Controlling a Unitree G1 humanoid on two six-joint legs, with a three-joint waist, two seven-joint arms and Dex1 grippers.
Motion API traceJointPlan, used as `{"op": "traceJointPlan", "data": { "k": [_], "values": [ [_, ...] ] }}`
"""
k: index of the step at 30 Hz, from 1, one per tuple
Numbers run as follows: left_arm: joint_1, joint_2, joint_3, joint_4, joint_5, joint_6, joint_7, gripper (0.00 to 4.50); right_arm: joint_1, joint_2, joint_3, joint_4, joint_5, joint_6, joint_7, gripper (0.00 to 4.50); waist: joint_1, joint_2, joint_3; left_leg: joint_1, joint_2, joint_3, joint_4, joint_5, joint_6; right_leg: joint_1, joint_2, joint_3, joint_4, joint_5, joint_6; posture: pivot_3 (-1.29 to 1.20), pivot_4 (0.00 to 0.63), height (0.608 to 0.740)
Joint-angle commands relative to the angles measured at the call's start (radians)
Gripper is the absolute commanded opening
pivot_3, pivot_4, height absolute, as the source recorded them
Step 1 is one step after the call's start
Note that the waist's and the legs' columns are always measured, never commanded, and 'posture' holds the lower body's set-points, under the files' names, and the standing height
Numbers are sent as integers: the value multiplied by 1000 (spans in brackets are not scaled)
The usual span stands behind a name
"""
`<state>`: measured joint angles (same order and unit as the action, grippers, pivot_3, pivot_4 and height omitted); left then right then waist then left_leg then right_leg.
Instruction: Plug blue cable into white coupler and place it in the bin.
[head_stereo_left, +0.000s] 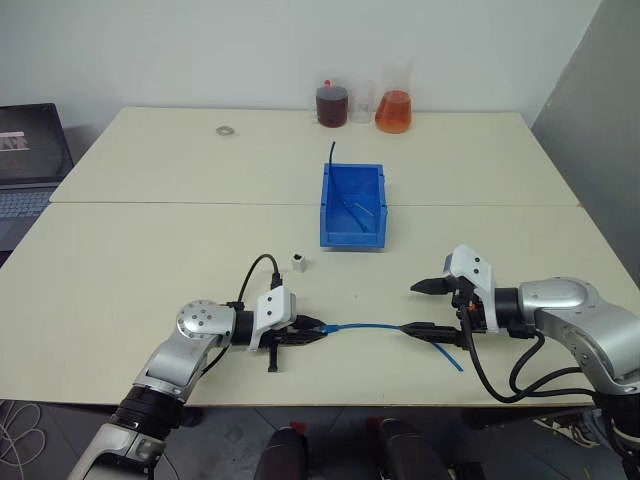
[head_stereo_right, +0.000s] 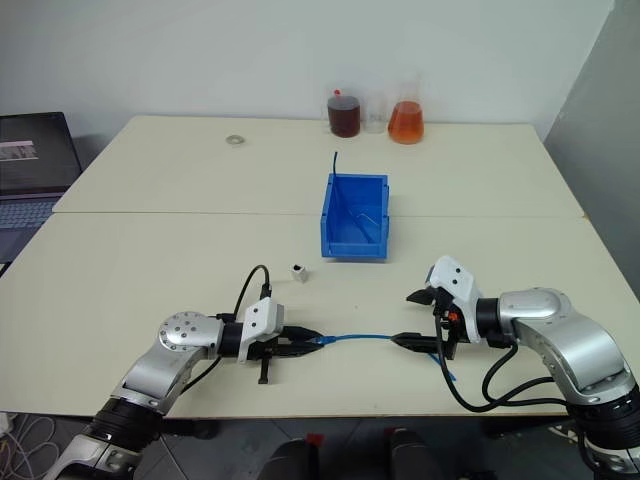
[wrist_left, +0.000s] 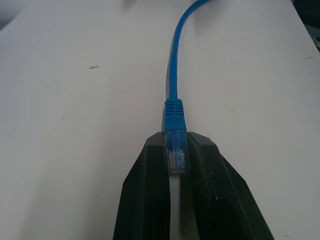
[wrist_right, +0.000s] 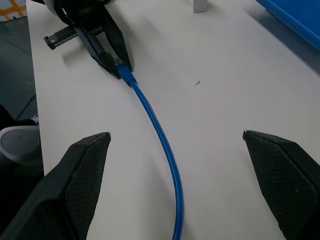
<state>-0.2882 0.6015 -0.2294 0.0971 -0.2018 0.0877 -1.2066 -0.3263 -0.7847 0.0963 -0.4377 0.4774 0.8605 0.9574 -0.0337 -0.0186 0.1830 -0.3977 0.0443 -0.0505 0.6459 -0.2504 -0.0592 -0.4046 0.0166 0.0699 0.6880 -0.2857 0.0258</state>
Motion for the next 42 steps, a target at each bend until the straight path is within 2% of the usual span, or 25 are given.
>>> {"op": "traceJointPlan", "data": {
  "k": [1,6,9,14,18,23,30,34,35,42],
  "values": [
    [-44,7,61,-88,-94,225,45,250,-9,-33,-62,-66,61,15,15,4500,0,0,0,0,0,0,0,0,0,0,0,0,0,0,0,0,150,740],
    [-202,-12,212,-234,-346,577,143,250,-57,11,-190,-91,262,187,-46,4500,1,-4,2,-2,0,-3,1,0,0,-1,0,-2,1,-1,2,0,150,740],
    [-265,-41,266,-305,-472,720,201,250,-83,46,-219,-93,327,241,-95,4500,1,-4,2,-1,0,-2,1,0,0,0,0,-2,0,-1,1,0,150,740],
    [-339,-119,353,-358,-675,913,334,250,-140,166,-267,-64,430,314,-233,4500,-1,-4,2,-2,0,-3,0,0,0,0,0,-2,1,1,-1,0,150,740],
    [-373,-144,397,-358,-794,999,405,250,-233,274,-354,28,559,377,-361,4500,-4,-3,2,-1,0,-3,1,0,0,0,0,-2,2,1,-1,0,150,740],
    [-399,-168,415,-334,-879,1043,465,250,-315,358,-440,133,742,423,-497,4500,-1,-3,2,-1,0,-3,1,0,0,0,0,-2,2,1,-2,0,150,740],
    [-399,-175,407,-340,-934,1057,501,250,-337,378,-433,163,910,424,-616,4500,0,-3,2,-2,0,-2,0,0,0,-1,0,-1,2,1,-2,0,150,740],
    [-390,-169,401,-345,-937,1053,501,250,-345,356,-411,181,974,423,-626,3758,-1,-3,2,-2,0,-2,0,0,0,-1,0,-1,2,1,-2,0,150,740],
    [-388,-173,405,-341,-940,1052,510,250,-346,348,-405,184,990,424,-624,3406,-1,-3,2,-2,0,-2,0,0,0,-1,0,-1,2,1,-2,0,150,740],
    [-369,-165,396,-357,-940,1043,516,250,-353,325,-374,211,1041,393,-639,1750,-1,-3,2,-2,0,-2,0,0,0,-1,0,-1,1,1,-1,0,150,740]
  ]
}}
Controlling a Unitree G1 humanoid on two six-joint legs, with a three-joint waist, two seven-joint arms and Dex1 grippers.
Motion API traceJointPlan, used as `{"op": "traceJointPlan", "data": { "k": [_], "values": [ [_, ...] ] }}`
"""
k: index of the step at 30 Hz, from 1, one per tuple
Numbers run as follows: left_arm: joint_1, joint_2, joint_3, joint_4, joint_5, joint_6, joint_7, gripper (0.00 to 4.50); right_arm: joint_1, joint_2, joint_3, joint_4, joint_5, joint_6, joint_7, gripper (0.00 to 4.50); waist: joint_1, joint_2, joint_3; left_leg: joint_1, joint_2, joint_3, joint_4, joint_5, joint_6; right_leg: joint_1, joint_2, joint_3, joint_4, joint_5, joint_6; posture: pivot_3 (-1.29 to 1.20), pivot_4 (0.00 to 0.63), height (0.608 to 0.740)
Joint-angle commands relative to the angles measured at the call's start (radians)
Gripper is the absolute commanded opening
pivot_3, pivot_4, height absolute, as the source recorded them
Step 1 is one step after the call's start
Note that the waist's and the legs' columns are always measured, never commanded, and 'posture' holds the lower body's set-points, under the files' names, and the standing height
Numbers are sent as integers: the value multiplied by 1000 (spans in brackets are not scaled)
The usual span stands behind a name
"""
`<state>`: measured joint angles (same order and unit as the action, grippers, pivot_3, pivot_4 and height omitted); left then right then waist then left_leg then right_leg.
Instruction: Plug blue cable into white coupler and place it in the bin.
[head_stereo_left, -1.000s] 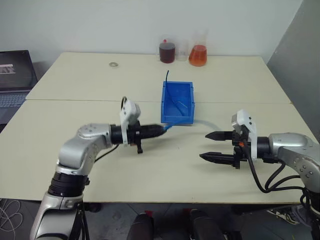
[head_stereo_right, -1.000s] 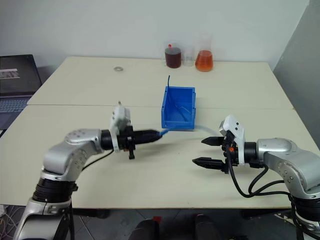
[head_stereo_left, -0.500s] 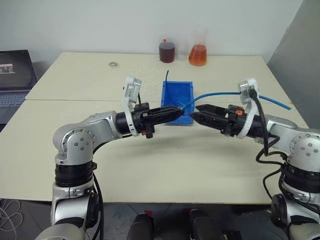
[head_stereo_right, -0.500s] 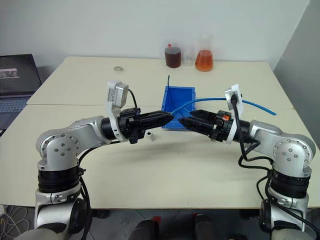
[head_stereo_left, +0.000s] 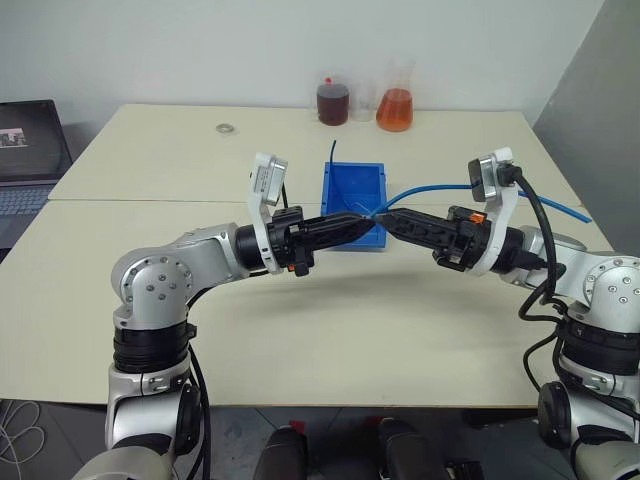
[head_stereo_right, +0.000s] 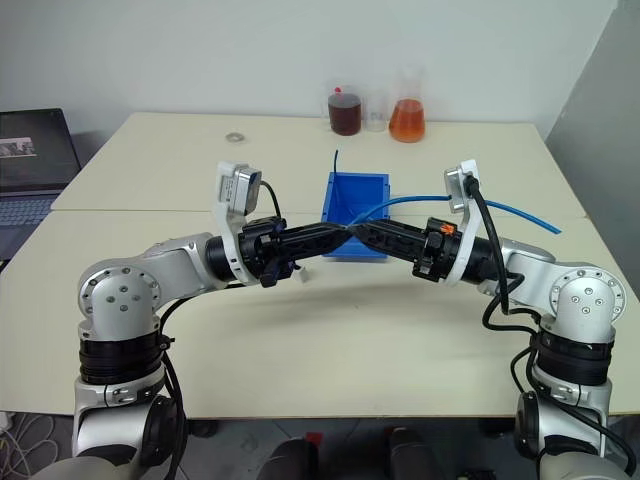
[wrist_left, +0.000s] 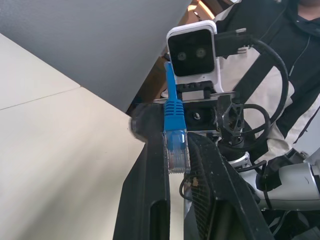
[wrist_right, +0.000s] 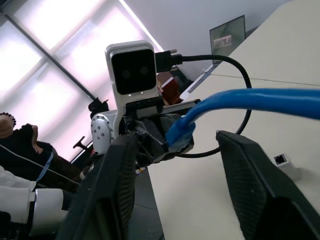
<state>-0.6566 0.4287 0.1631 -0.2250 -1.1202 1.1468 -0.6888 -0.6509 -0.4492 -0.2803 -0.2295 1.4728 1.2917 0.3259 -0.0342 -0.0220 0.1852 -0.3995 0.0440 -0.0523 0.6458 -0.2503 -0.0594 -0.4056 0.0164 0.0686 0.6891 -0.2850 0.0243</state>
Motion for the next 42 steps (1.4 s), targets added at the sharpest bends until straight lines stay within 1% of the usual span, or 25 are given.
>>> {"op": "traceJointPlan", "data": {
  "k": [1,6,8,13,18,19,21,22,23,25,27,29,31,32,33,34,36,37,39,40,42],
  "values": [
    [1,9,3,-37,-22,-16,-2,250,-30,-12,4,9,48,-43,-9,1569,0,0,0,0,0,0,0,0,0,0,0,0,0,0,0,0,150,740],
    [15,16,2,-46,-28,-13,-3,250,-29,-22,22,14,49,-59,-2,462,0,0,0,0,0,0,0,0,0,0,0,0,0,0,0,0,150,740],
    [16,15,1,-48,-30,-13,-1,250,-27,-27,29,12,54,-64,2,89,0,0,0,0,0,0,0,0,0,0,0,0,0,0,0,0,150,740],
    [7,14,-2,-41,-33,-11,2,250,-15,-43,39,-2,68,-65,16,44,0,0,0,0,0,0,0,0,0,0,0,0,-1,0,0,0,150,740],
    [7,12,-8,-41,-24,-25,-1,250,-10,-57,56,-14,46,-82,14,36,0,0,0,0,0,0,0,0,0,0,0,0,-1,0,1,0,150,740],
    [9,11,-6,-40,-26,-28,-7,810,-11,-59,59,-14,43,-86,12,36,0,0,0,0,0,0,0,0,0,0,0,0,-1,0,1,0,150,740],
    [9,12,0,-39,-38,-25,-11,1145,-13,-61,62,-12,38,-95,7,36,0,0,0,0,0,0,0,0,0,0,0,0,-1,0,1,0,150,740],
    [8,15,2,-38,-38,-27,-12,1428,-15,-62,64,-10,35,-99,6,36,0,0,0,0,0,0,0,0,0,0,0,0,-1,0,1,0,150,740],
    [7,16,6,-37,-38,-28,-9,1587,-17,-64,65,-8,33,-102,5,36,0,0,0,0,0,0,-1,0,0,0,0,0,-1,0,1,0,150,740],
    [5,17,18,-35,-43,-32,1,2048,-21,-70,65,-2,29,-107,5,36,0,0,0,0,0,0,-1,0,0,0,0,0,-2,0,1,0,150,740],
    [16,26,47,-54,-82,-19,22,2454,-17,-96,66,0,3,-106,31,36,0,0,0,-1,0,0,-1,0,0,0,0,0,-2,0,1,0,150,740],
    [60,55,74,-101,-123,-1,38,2907,-12,-125,64,7,-19,-100,64,36,0,0,0,-1,0,0,-1,0,0,0,0,0,-2,0,1,0,150,740],
    [124,98,84,-152,-108,-8,44,3236,-14,-150,63,21,-32,-99,92,36,-8,0,0,-1,1,1,-1,0,0,0,0,1,-4,0,1,0,150,740],
    [167,123,94,-177,-86,-23,50,3464,-16,-165,64,26,-41,-99,109,36,-9,0,0,-1,1,1,-2,0,0,0,0,1,-4,0,1,0,150,740],
    [202,144,99,-197,-60,-40,54,3582,-17,-175,66,29,-50,-100,123,36,-10,0,0,-1,1,1,-2,0,0,0,0,1,-5,0,1,0,150,740],
    [250,182,89,-229,-2,-73,43,3860,-18,-184,67,33,-57,-101,136,36,-10,0,0,-1,1,1,-3,0,0,-1,0,1,-5,0,1,0,150,740],
    [346,252,56,-289,131,-155,27,4280,-21,-195,72,39,-73,-103,163,36,-12,0,0,-1,1,1,-3,0,0,-1,0,1,-6,0,0,0,150,740],
    [390,275,41,-310,200,-200,35,4379,-23,-198,76,44,-83,-106,176,36,-11,0,0,-1,1,1,-3,0,0,-1,0,1,-6,0,0,0,150,740],
    [470,283,31,-340,317,-279,95,4450,-27,-193,87,54,-107,-114,196,36,-11,1,0,-1,1,1,-3,0,0,0,0,1,-8,0,1,0,150,740],
    [511,279,16,-347,397,-330,143,4450,-29,-188,93,56,-119,-118,206,36,-7,1,1,0,1,2,-3,0,0,0,0,2,-8,0,0,0,150,740],
    [586,264,-13,-359,504,-398,198,4450,-35,-175,104,63,-137,-126,221,36,-3,1,1,-1,1,2,-3,0,0,-1,0,2,-8,0,1,0,150,740]
  ]
}}
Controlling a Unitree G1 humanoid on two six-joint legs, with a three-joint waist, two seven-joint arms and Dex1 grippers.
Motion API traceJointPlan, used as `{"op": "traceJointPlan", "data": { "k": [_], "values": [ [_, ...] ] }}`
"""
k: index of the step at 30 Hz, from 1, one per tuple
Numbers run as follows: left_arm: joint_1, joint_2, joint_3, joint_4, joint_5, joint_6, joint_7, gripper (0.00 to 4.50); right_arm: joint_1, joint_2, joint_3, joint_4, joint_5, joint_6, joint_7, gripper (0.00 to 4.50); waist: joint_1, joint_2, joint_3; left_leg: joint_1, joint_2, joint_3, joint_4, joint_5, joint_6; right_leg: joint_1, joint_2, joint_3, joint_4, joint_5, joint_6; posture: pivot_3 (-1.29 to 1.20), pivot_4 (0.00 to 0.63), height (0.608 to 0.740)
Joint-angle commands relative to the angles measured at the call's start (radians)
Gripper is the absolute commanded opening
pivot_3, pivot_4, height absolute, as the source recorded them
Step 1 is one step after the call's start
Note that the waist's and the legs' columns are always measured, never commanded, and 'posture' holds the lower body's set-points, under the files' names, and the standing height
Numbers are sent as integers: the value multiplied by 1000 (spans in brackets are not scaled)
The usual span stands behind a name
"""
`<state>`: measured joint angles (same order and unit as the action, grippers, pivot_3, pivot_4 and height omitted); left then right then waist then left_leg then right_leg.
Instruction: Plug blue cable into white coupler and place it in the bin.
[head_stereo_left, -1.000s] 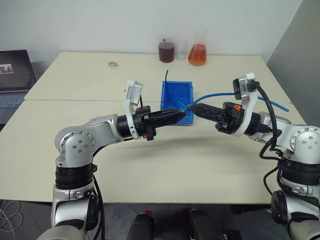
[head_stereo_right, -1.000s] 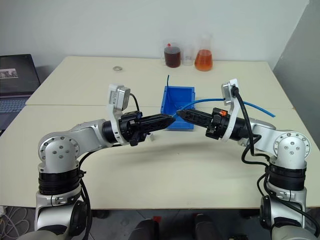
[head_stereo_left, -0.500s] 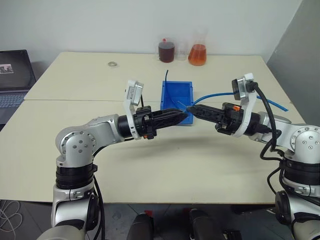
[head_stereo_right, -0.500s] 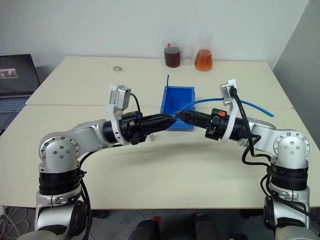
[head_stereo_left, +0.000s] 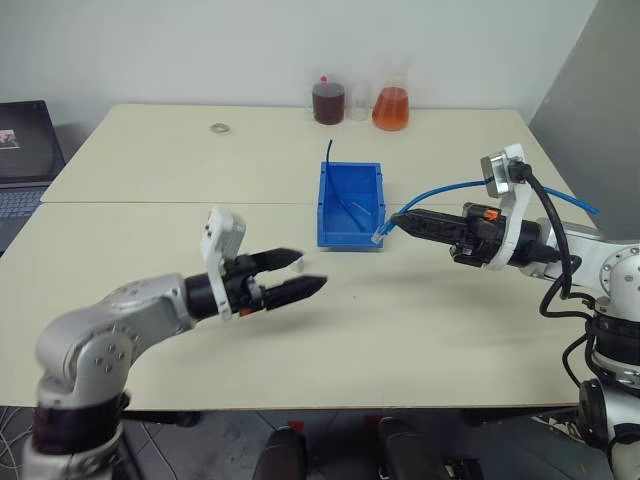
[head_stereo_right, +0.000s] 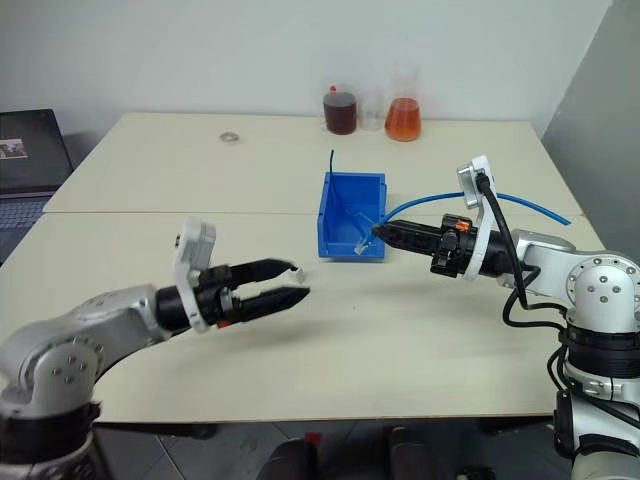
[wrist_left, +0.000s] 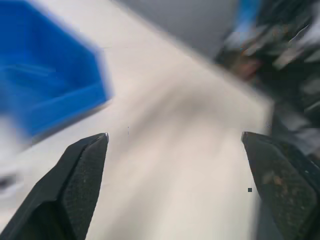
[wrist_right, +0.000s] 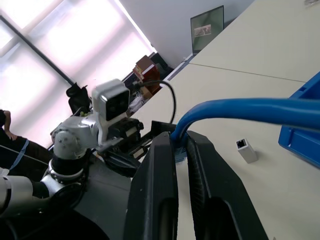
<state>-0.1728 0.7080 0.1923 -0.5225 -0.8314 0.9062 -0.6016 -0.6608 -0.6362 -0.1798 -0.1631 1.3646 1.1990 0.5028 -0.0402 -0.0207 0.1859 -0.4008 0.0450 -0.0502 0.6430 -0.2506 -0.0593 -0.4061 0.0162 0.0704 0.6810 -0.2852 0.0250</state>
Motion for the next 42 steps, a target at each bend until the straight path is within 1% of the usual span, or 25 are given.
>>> {"op": "traceJointPlan", "data": {
  "k": [1,3,6,8,13,16,19,22,27,30,33,36,37,38,39,42],
  "values": [
    [158,-46,-62,-59,270,-199,151,4450,-25,23,16,0,-42,-40,56,36,6,0,0,0,0,0,0,0,0,0,0,0,0,0,0,0,150,740],
    [228,-87,-102,-41,352,-266,195,4450,-24,36,32,3,-66,-49,74,36,7,0,0,0,0,1,0,0,0,0,0,1,-1,0,0,0,150,740],
    [252,-118,-162,37,450,-347,200,4450,-28,48,42,10,-93,-54,92,36,11,0,0,-1,0,1,0,0,0,0,0,1,-1,0,0,0,150,740],
    [225,-132,-185,103,483,-385,186,4450,-34,57,45,13,-107,-55,98,36,15,0,0,-1,0,-1,0,0,0,0,0,-1,0,0,0,0,150,740],
    [87,-180,-211,300,549,-474,168,4450,-40,71,44,8,-130,-55,102,36,13,0,0,-1,0,0,1,0,1,0,0,-1,0,1,0,0,150,740],
    [-11,-211,-273,415,570,-519,88,4450,-30,69,31,-6,-133,-52,88,36,12,0,0,-1,-1,1,1,0,1,0,0,0,0,1,0,0,150,740],
    [-83,-250,-297,502,582,-545,55,4450,-15,58,21,-26,-127,-44,79,36,12,0,0,-1,-1,1,1,0,1,0,0,0,0,1,0,0,150,740],
    [-113,-274,-309,550,604,-567,46,4450,-6,51,10,-40,-119,-38,68,36,12,0,0,-1,-1,0,1,0,1,0,0,0,0,1,0,0,150,740],
    [-166,-310,-321,667,679,-594,94,4450,7,36,-9,-60,-105,-31,48,36,12,1,0,0,-1,0,1,0,1,1,0,0,1,1,0,0,150,740],
    [-209,-355,-320,744,688,-616,101,4450,20,28,-20,-72,-98,-26,32,36,14,1,-1,0,-1,0,2,0,1,1,0,-1,1,2,1,0,150,740],
    [-225,-380,-318,767,690,-628,96,4450,25,26,-24,-81,-94,-21,24,36,14,2,-1,0,-1,0,3,0,1,2,0,0,1,2,2,0,150,740],
    [-208,-386,-303,730,677,-603,85,3987,24,21,-30,-83,-92,-18,21,36,14,2,-2,0,-1,0,3,0,1,2,0,0,1,2,2,0,150,740],
    [-201,-385,-299,715,677,-597,85,3676,23,19,-32,-82,-92,-18,21,36,13,2,-2,0,-1,0,2,0,1,2,0,0,1,2,2,0,150,740],
    [-192,-382,-295,702,678,-590,86,3542,22,18,-33,-81,-92,-18,20,36,13,2,-2,0,-1,0,2,0,1,2,0,0,1,2,2,0,150,740],
    [-178,-376,-288,691,683,-579,93,3165,23,18,-35,-80,-92,-20,19,36,12,2,-2,0,-1,0,2,0,1,2,0,0,1,2,2,0,150,740],
    [-150,-364,-269,659,683,-553,101,2623,24,19,-35,-81,-90,-22,16,36,11,2,-2,0,-1,0,2,0,1,2,0,0,1,2,2,0,150,740]
  ]
}}
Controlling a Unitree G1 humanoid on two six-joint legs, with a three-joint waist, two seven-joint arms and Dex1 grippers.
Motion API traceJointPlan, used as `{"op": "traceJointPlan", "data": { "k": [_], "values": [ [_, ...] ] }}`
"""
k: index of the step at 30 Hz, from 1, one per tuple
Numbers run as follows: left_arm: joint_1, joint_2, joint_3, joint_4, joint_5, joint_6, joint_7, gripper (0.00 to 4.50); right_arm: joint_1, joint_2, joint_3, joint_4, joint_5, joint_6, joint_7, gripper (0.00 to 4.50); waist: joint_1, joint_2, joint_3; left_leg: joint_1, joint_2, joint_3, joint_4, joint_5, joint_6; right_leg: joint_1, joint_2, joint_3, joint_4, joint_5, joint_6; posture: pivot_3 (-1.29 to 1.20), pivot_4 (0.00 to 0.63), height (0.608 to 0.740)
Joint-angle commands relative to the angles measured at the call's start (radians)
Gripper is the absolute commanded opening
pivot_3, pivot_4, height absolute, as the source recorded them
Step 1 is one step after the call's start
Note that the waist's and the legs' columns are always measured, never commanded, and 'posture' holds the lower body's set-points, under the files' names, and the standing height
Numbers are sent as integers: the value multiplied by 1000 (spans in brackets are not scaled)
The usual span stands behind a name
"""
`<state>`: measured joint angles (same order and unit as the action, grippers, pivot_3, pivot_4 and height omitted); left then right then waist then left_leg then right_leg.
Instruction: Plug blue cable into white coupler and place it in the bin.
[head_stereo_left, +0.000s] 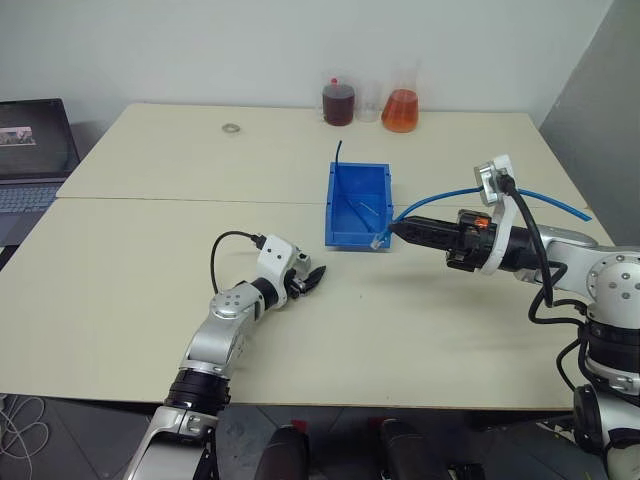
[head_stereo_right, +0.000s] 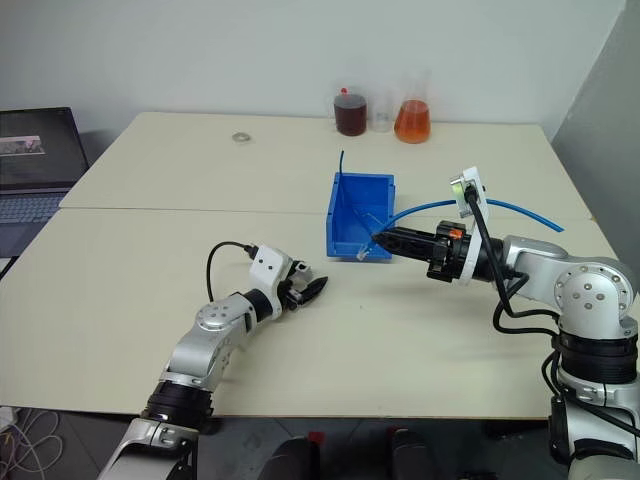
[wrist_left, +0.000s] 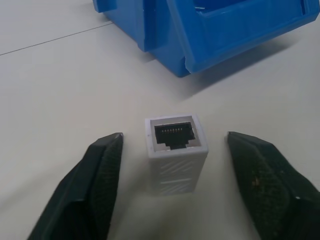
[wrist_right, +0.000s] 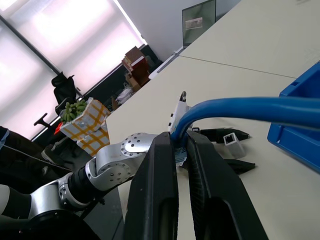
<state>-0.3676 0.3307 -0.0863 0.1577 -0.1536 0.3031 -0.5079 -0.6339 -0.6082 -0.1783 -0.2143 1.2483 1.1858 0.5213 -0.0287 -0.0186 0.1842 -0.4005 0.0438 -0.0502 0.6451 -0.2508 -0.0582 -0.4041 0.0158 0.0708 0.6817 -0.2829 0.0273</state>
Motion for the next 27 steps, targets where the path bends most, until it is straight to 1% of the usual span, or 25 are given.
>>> {"op": "traceJointPlan", "data": {
  "k": [1,2,3,5,6,8,9,15,19,22,25,27],
  "values": [
    [55,17,17,-36,2,59,8,2386,-2,-9,-38,-29,27,-9,-3,36,0,0,0,0,0,0,0,0,0,0,0,0,0,0,0,0,150,740],
    [63,19,23,-48,1,67,9,2248,-2,-9,-38,-29,27,-9,-3,36,-2,0,0,0,0,0,0,0,0,0,0,0,0,0,0,0,150,740],
    [67,21,26,-54,1,73,10,1958,-3,-9,-39,-27,27,-9,-3,36,-4,0,0,0,0,0,0,0,0,0,0,0,0,0,0,0,150,740],
    [66,21,26,-56,3,79,8,1584,-4,-9,-37,-21,21,-10,0,36,-4,0,0,1,0,0,0,0,0,0,0,0,0,0,0,0,150,740],
    [64,21,25,-53,5,79,7,1293,-5,-9,-35,-17,17,-11,2,36,-4,0,0,1,0,0,0,0,0,0,0,0,0,0,0,0,150,740],
    [49,18,28,-26,9,68,8,855,-5,-6,-34,-6,10,-11,-1,36,-4,0,0,1,0,0,0,0,0,0,0,0,0,0,0,0,150,740],
    [35,19,26,-7,12,58,2,778,-4,-7,-31,-3,6,-11,3,36,-3,0,0,0,0,0,0,0,0,0,0,0,0,0,0,0,150,740],
    [-11,14,24,37,11,32,-25,781,-8,-6,-26,6,-5,-12,11,36,-3,0,0,0,0,0,0,0,0,0,0,0,0,0,0,0,150,740],
    [-6,18,30,-25,-32,63,-71,781,-6,-4,-29,-1,-4,-13,6,36,-2,0,0,0,0,0,0,0,0,0,0,0,0,0,0,0,150,740],
    [12,63,23,-149,-125,128,-207,781,-6,-6,-25,-7,-7,-13,7,36,-3,0,0,0,0,0,0,0,0,0,0,0,0,0,0,0,150,740],
    [27,194,-14,-242,-168,88,-435,781,-17,-26,34,-29,-75,-33,46,36,-5,-1,1,-1,1,0,-1,0,0,-2,1,0,0,0,0,0,150,740],
    [25,256,-44,-247,-163,31,-546,781,-27,-59,104,-44,-155,-66,117,36,-6,0,1,0,1,0,-1,0,0,-2,1,0,0,0,-1,0,150,740]
  ]
}}
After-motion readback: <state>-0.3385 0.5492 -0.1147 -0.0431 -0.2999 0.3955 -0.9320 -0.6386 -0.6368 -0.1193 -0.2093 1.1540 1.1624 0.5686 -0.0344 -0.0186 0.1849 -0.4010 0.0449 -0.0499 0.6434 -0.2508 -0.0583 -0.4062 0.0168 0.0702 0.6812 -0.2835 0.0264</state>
